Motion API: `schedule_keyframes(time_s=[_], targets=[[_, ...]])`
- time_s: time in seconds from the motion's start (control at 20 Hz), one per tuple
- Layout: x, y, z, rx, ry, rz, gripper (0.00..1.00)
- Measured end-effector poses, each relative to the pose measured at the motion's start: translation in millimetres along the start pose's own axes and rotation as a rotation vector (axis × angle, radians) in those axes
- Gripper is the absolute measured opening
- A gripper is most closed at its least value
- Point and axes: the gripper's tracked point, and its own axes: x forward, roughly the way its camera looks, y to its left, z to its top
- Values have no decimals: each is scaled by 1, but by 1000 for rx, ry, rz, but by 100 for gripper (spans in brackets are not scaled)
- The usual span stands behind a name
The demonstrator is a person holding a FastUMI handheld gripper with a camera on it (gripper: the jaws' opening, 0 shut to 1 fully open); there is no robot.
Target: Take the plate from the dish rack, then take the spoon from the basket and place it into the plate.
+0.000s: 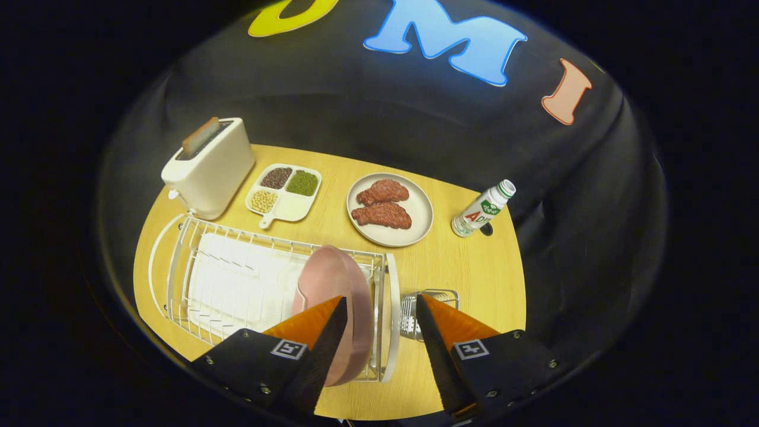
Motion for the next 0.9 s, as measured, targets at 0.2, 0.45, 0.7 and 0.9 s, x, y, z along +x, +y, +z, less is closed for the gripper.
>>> schedule_keyframes(time_s=[0.2, 0.45, 0.7, 0.9], targets=[[5, -2, -4, 20, 45, -59, 26], [-1, 9, 6, -64, 13, -143, 6], [-14, 3, 20, -92, -13, -185, 6], [-21, -3, 17, -95, 0, -183, 6]])
